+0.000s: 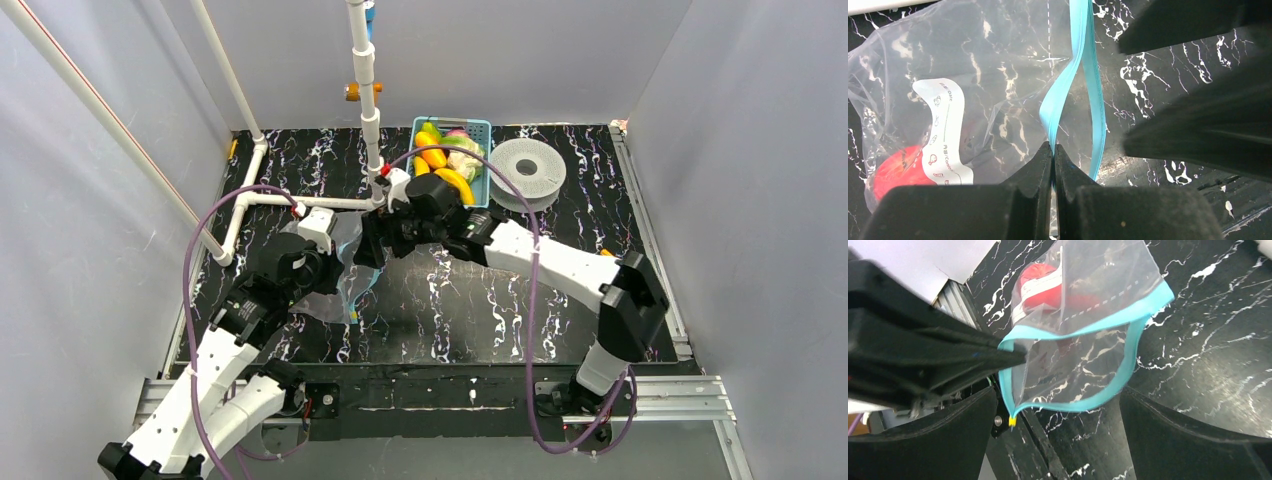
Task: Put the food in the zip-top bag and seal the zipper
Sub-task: Pick up the fake fruit from the bin.
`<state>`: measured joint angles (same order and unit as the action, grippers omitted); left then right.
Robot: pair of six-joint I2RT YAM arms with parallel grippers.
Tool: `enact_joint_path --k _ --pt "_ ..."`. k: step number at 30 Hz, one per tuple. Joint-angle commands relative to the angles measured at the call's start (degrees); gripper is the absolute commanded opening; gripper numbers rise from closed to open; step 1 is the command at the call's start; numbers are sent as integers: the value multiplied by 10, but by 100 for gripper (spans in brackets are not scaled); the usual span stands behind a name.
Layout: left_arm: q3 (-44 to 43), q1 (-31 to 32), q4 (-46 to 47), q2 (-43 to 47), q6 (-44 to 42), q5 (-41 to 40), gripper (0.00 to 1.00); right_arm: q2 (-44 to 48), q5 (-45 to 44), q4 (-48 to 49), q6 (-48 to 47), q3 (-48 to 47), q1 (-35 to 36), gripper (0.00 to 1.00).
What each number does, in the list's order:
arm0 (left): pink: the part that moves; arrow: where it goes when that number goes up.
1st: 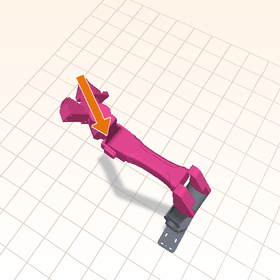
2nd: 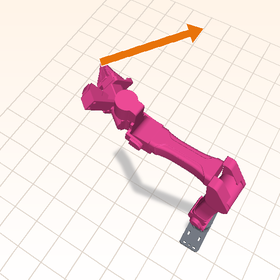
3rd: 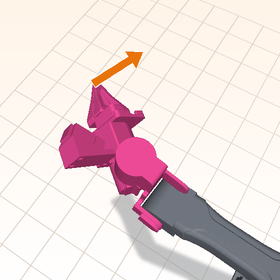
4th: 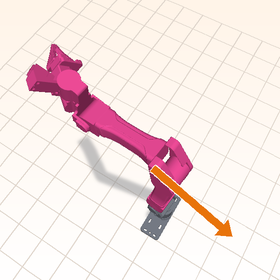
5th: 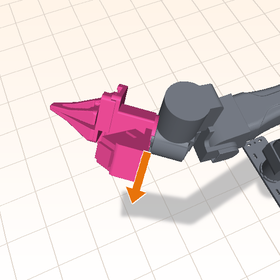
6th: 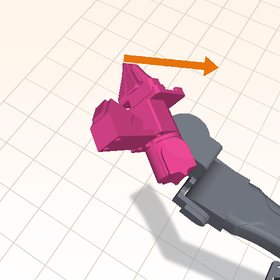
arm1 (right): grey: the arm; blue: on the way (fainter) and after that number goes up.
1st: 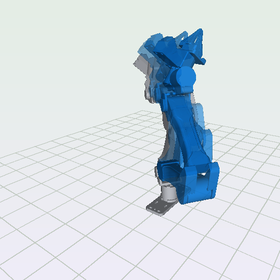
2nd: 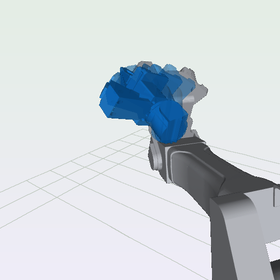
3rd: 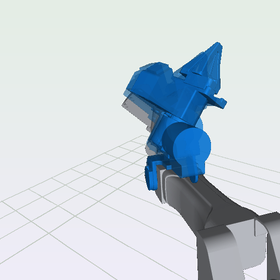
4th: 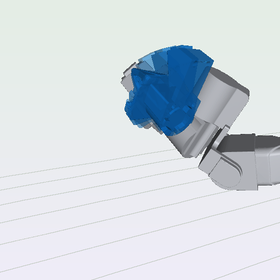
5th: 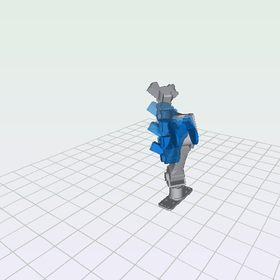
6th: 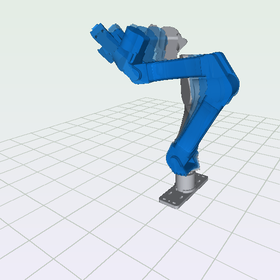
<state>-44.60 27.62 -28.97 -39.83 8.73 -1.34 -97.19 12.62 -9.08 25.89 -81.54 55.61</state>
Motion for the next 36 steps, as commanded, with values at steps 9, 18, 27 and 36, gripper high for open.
enact_joint_path --k 9,18,27,36 --pt "-4 4 -8 -8 -6 -23 0 161 -41 22 -52 141 -59 97" --pt "-4 4 -10 -12 -5 -30 0 144 -132 -17 -25 175 -115 96" --pt "-5 4 -11 -16 -7 -36 0 77 -289 -53 -66 110 -140 96" --pt "-7 4 -13 -29 -10 -35 0 -55 -302 -110 -75 -50 -182 94"
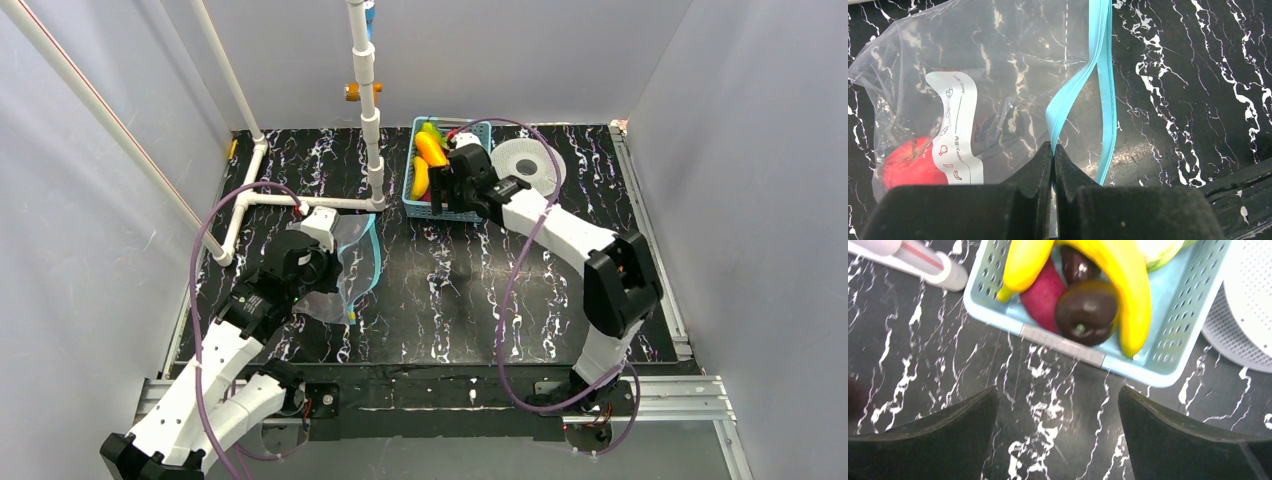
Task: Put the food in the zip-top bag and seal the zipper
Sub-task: Pick up the fake fruit from the bin.
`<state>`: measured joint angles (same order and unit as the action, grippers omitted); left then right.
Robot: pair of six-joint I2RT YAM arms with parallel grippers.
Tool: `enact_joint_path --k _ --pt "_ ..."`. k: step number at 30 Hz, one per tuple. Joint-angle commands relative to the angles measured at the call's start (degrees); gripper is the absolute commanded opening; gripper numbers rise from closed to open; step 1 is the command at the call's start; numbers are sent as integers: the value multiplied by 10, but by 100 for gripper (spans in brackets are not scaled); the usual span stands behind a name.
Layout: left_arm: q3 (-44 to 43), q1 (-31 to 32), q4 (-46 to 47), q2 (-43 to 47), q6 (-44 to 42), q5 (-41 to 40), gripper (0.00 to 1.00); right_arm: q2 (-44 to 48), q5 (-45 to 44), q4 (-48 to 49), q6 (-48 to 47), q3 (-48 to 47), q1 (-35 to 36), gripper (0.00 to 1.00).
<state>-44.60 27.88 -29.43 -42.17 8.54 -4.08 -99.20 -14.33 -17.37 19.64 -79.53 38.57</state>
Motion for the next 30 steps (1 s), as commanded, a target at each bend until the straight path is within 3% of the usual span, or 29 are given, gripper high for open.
enact_joint_path --k 1,10,18,30 --pt "-7 2 -9 -7 -8 -7 0 -46 -31 -26 -15 -81 -13 94" --pt "-7 2 -8 -11 -9 -3 0 -146 -49 -27 -31 -181 -18 93" --pt "-8 2 -10 -9 -10 -5 0 -192 -74 -11 -58 -186 -19 92" --pt "-8 2 -8 -11 -9 5 0 -221 -84 -4 -70 -195 -19 80"
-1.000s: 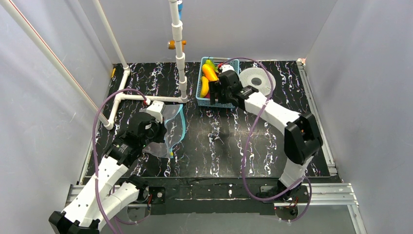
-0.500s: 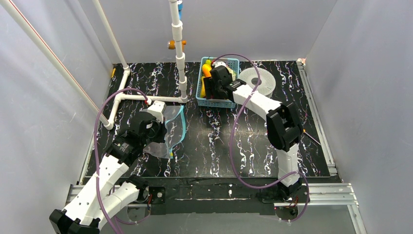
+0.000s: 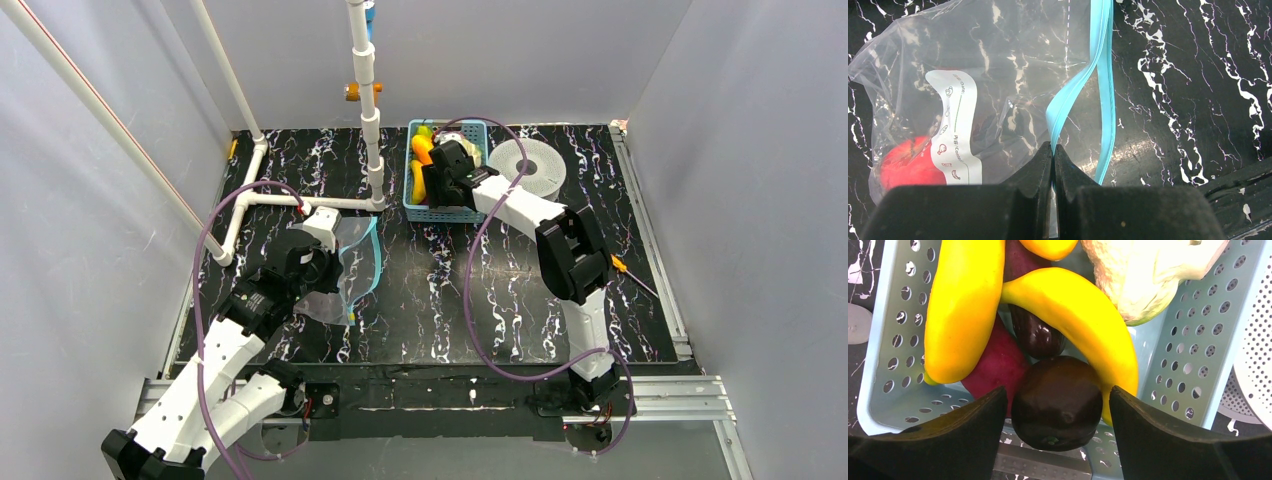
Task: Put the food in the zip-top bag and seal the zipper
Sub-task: Pick up the fake fruit from the bin.
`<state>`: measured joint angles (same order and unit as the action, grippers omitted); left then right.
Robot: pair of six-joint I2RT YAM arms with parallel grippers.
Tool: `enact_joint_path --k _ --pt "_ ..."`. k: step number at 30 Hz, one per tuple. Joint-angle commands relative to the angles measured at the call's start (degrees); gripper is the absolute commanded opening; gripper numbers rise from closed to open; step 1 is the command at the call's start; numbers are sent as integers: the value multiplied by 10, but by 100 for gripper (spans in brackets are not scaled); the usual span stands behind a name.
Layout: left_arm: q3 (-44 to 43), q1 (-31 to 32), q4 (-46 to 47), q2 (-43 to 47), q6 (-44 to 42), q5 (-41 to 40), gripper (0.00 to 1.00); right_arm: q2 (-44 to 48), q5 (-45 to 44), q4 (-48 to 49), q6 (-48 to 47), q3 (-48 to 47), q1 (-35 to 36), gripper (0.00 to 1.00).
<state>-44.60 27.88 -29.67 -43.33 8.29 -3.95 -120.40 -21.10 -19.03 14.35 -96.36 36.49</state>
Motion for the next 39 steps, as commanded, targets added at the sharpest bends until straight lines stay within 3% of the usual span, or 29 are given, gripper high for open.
enact_joint_path --k 1,9,19,25,32,39 --pt "-8 2 -6 0 -6 6 0 -9 -17 13 -18 -29 2 77" --pt "-8 2 -3 -21 -7 8 0 27 -2 -34 -9 -42 2 31" --pt "-8 2 -4 -23 -8 8 0 156 65 -49 -24 -24 2 11" --pt "-9 2 -3 -13 -8 10 0 224 138 -37 24 51 2 2" --pt "-8 2 -3 -2 -8 8 0 272 292 25 111 178 17 1" --pt "-21 2 -11 -4 -21 18 0 291 318 32 124 227 56 1"
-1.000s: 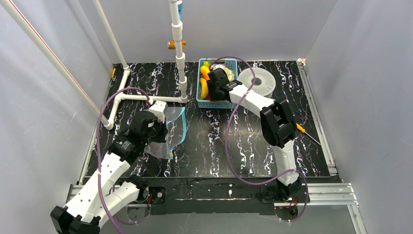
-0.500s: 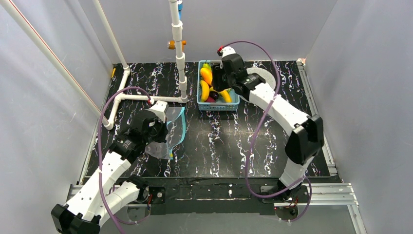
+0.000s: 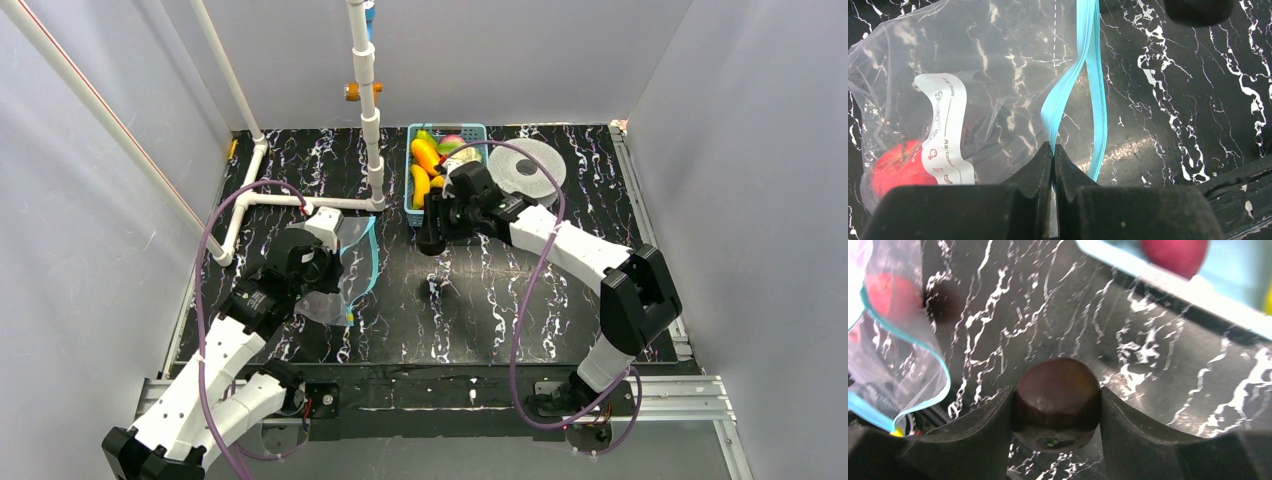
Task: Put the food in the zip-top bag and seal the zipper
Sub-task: Pick up the fake fruit from the bin, then place the fake fruit in the zipper food storage bag.
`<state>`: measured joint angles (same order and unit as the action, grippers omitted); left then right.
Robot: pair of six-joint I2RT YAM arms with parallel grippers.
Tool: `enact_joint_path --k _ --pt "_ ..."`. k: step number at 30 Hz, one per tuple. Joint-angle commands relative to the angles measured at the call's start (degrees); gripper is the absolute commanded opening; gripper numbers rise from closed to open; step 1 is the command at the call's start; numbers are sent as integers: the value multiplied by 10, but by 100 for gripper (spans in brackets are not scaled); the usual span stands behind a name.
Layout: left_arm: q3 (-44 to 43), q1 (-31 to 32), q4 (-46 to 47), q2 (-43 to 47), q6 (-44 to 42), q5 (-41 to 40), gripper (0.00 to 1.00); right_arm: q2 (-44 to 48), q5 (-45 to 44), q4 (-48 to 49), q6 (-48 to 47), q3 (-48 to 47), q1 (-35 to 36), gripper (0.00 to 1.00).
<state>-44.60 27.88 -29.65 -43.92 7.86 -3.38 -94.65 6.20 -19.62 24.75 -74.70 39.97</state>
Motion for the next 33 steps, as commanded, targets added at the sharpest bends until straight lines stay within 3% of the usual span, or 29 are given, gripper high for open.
enact_joint_path --k 1,13,33 --pt "-29 2 -19 -2 -22 15 0 37 44 37 20 13 27 1" --pt "-1 4 -19 18 -21 -24 0 47 39 33 19 -11 100 1" --pt "0 4 -23 16 -20 -17 0 36 60 58 30 -76 189 1"
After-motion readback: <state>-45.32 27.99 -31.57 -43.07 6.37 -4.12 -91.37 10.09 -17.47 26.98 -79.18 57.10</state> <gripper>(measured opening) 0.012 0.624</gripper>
